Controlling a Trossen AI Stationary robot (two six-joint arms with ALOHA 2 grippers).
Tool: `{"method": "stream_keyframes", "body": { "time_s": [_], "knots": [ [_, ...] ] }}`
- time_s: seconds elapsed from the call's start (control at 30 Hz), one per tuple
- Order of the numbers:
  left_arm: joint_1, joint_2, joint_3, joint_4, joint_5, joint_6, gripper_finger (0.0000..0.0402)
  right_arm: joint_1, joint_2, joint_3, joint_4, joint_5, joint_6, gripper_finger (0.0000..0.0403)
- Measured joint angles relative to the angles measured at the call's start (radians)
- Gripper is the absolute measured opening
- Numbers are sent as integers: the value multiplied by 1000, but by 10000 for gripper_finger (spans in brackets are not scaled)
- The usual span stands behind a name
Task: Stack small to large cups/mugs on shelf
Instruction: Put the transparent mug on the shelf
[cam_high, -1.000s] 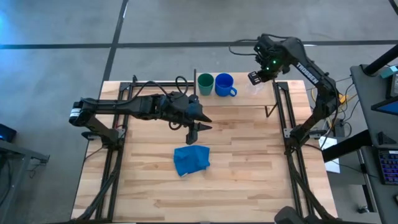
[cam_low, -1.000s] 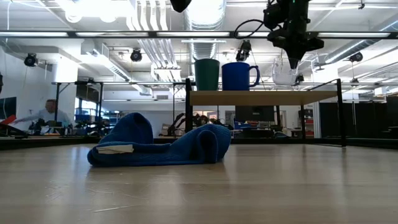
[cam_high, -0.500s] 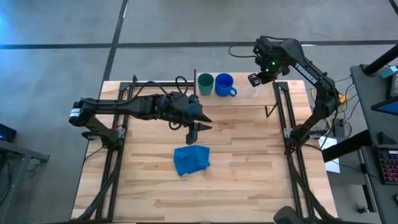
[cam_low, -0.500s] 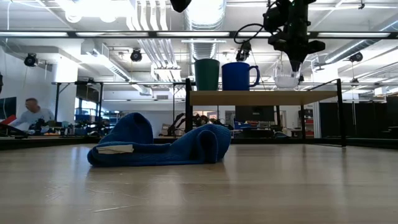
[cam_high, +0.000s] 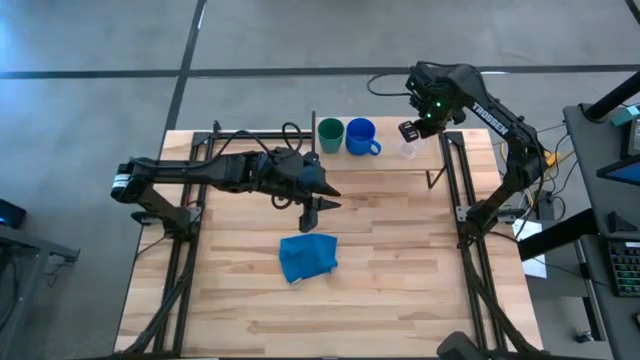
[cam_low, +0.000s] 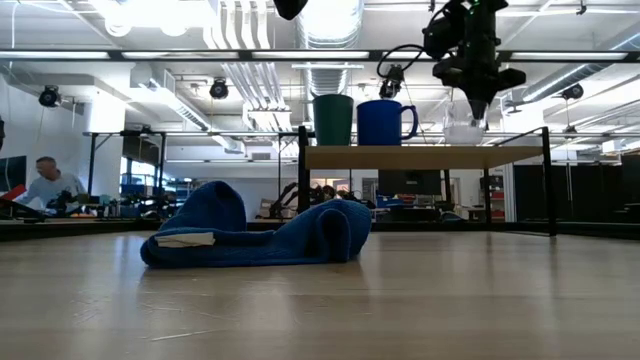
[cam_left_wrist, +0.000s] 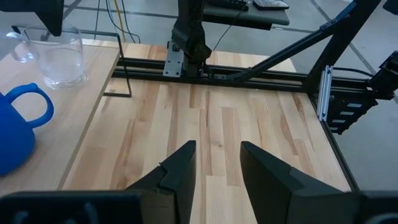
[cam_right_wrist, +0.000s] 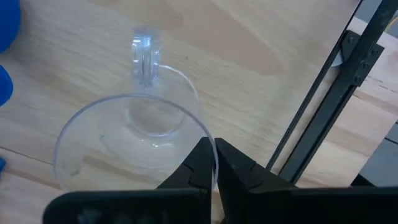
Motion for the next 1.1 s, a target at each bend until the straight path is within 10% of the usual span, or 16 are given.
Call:
{"method": "stream_keyframes", "body": {
  "time_s": [1.1],
  "knots": [
    [0,0,0,-3,0,0,111,0,-7,8,65,4,-3,9]
  ]
}}
